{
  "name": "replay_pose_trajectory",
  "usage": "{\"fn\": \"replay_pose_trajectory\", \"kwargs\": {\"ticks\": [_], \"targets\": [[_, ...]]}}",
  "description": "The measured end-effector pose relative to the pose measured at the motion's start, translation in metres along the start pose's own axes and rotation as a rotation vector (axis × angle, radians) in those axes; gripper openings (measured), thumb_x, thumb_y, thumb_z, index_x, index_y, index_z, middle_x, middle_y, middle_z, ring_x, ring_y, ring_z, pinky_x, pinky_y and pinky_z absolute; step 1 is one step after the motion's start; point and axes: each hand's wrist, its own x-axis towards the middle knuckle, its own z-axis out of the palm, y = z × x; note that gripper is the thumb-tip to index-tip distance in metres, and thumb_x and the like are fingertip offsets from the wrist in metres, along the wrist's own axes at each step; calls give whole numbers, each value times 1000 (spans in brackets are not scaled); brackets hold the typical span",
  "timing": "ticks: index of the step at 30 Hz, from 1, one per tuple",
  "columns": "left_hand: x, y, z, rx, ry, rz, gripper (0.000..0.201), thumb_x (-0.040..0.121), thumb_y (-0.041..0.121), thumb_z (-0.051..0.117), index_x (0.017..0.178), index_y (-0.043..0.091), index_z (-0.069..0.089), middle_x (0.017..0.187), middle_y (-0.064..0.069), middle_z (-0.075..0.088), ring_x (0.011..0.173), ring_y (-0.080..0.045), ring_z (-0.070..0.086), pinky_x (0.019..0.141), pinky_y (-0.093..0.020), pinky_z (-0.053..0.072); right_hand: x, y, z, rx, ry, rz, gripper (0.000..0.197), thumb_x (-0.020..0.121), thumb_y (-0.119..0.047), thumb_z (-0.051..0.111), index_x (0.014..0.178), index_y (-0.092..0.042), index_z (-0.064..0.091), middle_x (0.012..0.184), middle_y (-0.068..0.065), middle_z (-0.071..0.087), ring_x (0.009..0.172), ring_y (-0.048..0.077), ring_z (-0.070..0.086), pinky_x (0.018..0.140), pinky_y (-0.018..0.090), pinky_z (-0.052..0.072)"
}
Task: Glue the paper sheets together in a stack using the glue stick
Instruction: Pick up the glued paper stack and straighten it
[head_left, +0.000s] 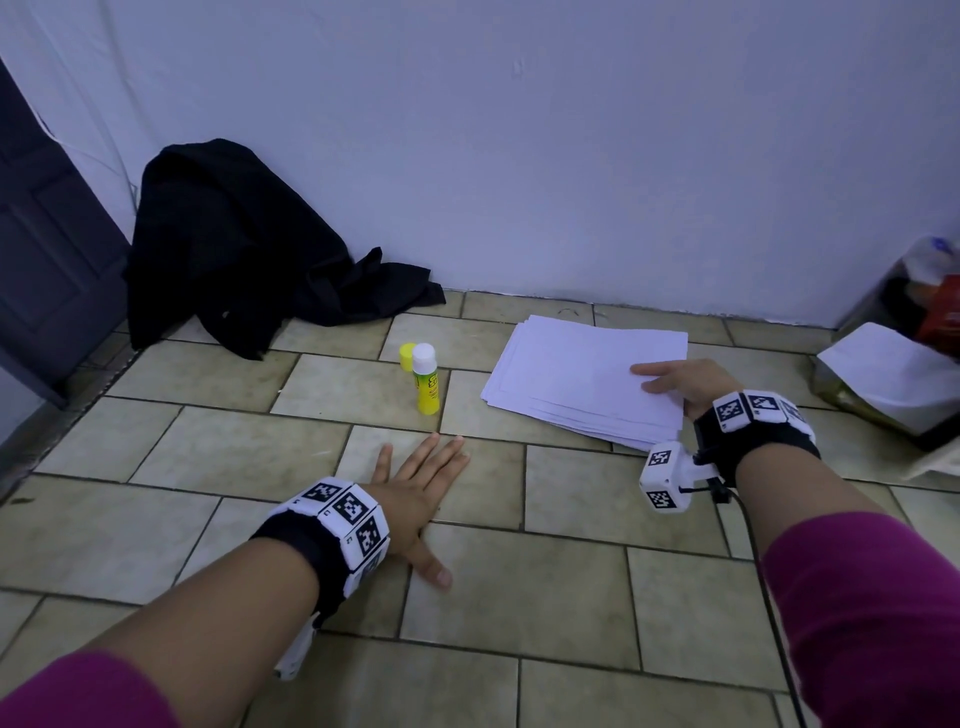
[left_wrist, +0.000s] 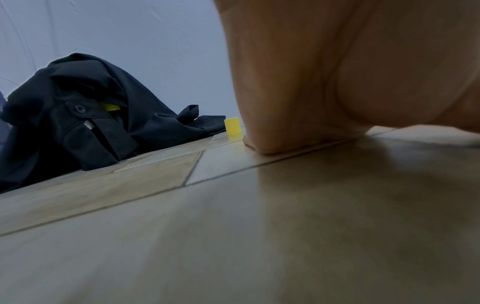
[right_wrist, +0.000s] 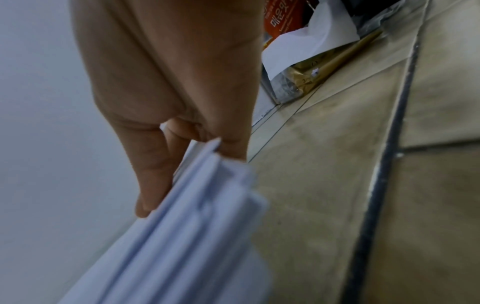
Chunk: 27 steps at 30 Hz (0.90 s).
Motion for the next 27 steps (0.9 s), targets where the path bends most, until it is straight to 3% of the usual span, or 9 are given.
{"fn": "replay_pose_trajectory", "kwargs": {"ticks": [2,5,6,8,10,15,20,24,27], "targets": [[0,-1,-1,-2,-3,1,137,64,66,74,147,22,-27,151,8,-38,137,-15,-38,107,-57,-20,-9,-3,3,-69,-7,-13,32,88,1,62,114,-17,68,112,6,61,74,16,57,51,11,46],[-1,-2,0,-7,6,3,137,65,65,74,147,22,-26,151,8,-38,138,-15,-37,108,-57,-19,-22,-5,5,-121,8,-22,34,90,-1,59,117,-22,64,96,5,58,45,8,52,34,10,34],[-1,-1,0,-7,7,3,137,65,65,74,148,22,-26,151,8,-37,138,-16,-37,108,-58,-19,-23,-3,5,-97,16,-19,32,89,1,61,111,-21,68,95,5,59,45,9,54,36,11,38],[-1,-1,0,-9,5,6,137,65,65,74,148,22,-26,151,8,-37,138,-16,-37,109,-58,-18,-25,5,4,-5,25,-21,28,83,5,67,87,-21,77,108,10,66,76,22,65,71,20,55],[-1,-1,-1,-12,5,11,137,65,65,74,148,22,-27,151,8,-38,138,-16,-37,109,-58,-18,-33,13,5,88,53,-21,28,79,7,69,94,-16,76,115,15,65,96,29,62,94,30,48],[0,-4,2,-40,29,26,136,66,65,74,148,23,-26,151,9,-38,138,-14,-37,108,-60,-18,-62,40,8,254,27,7,40,81,7,67,117,-9,66,111,10,64,98,26,61,94,30,49],[-6,-6,3,-291,108,78,125,69,53,78,151,22,-11,157,12,-16,143,-9,-26,110,-51,-23,-101,55,16,243,-57,37,44,80,13,63,115,-14,66,95,4,67,81,18,62,52,15,52],[-11,-8,0,-663,272,101,89,57,69,64,127,34,23,151,7,25,144,-9,15,112,-46,-16,-122,67,30,233,-33,-45,46,75,18,63,110,-12,68,108,14,66,87,26,62,77,27,57],[-14,-2,2,-614,292,114,70,77,50,72,131,35,30,148,11,26,143,-11,17,113,-51,-14,-133,75,43,158,74,-105,47,74,16,67,105,-19,70,108,14,63,90,29,60,88,37,53]]}}
